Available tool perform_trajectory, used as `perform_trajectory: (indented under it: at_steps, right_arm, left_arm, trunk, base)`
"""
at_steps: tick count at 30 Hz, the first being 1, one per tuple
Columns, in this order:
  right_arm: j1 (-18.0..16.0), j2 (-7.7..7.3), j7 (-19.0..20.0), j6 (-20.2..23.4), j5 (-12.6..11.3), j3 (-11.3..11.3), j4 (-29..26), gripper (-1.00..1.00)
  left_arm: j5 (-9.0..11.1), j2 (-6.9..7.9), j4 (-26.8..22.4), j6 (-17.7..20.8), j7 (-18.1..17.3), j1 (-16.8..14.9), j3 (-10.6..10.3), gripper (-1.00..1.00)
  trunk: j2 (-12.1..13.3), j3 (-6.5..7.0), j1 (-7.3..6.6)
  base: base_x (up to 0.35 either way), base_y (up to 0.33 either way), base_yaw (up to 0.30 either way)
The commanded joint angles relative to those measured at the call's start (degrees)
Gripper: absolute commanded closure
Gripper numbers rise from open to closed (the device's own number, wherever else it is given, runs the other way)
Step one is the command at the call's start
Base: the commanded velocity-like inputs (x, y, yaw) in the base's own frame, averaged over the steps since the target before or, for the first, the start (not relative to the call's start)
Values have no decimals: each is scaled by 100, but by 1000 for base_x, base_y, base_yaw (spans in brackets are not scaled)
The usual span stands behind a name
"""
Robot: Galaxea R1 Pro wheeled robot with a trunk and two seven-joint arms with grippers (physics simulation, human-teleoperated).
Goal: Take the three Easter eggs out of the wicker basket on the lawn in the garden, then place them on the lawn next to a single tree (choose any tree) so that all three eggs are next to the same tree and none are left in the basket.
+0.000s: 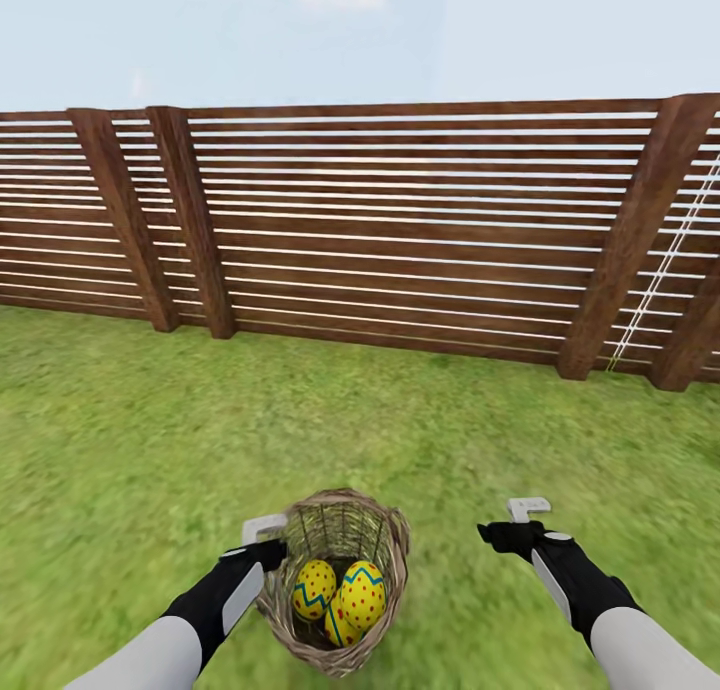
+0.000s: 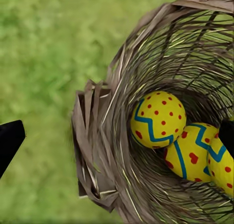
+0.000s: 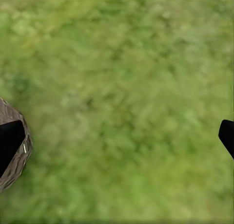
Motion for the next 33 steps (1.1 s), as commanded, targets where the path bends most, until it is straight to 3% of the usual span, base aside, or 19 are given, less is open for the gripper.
perform_trajectory:
  at_steps: [1,12,15,18,20,23,26,33]
  right_arm:
    - [-1,-7,21,34,-4,0,-12,-100]
    - [-1,-40,151,32,-24,-3,-19,-100]
    - [-1,-133,882,37,-34,-23,-20,-100]
    - [-1,-381,1785,51,-62,-67,-14,-100]
    - [-1,-506,2305,57,-86,-204,-11,-100]
    - [-1,-573,2833,58,-90,-510,-5,-100]
    - [-1,-589,3035,52,-89,-612,-4,-100]
    - [-1,-592,3075,51,-89,-632,-2,-100]
  left_arm:
    - [48,3,-13,25,48,-2,-47,-100]
    - [47,-26,-13,26,47,-2,-44,-100]
    - [46,-30,-8,29,47,-2,-44,-100]
    - [46,-31,-7,28,47,-2,-44,-100]
    - [44,-32,-7,28,47,-2,-44,-100]
    - [46,-33,-7,28,47,-2,-44,-100]
    - [46,-32,-6,25,47,-2,-44,-100]
    - [48,-29,-6,28,47,-2,-42,-100]
  trunk:
    - [-44,-24,22]
    - [-485,-221,264]
    - [-606,-275,330]
    - [-726,-329,395]
    - [-806,-365,439]
    - [-926,-419,505]
    - [-1047,-472,571]
    - [-1327,-598,725]
  base:
    - [0,0,0]
    - [0,0,0]
    - [0,0,0]
    - [0,0,0]
    - [0,0,0]
    - [0,0,0]
    - [0,0,0]
    - [0,0,0]
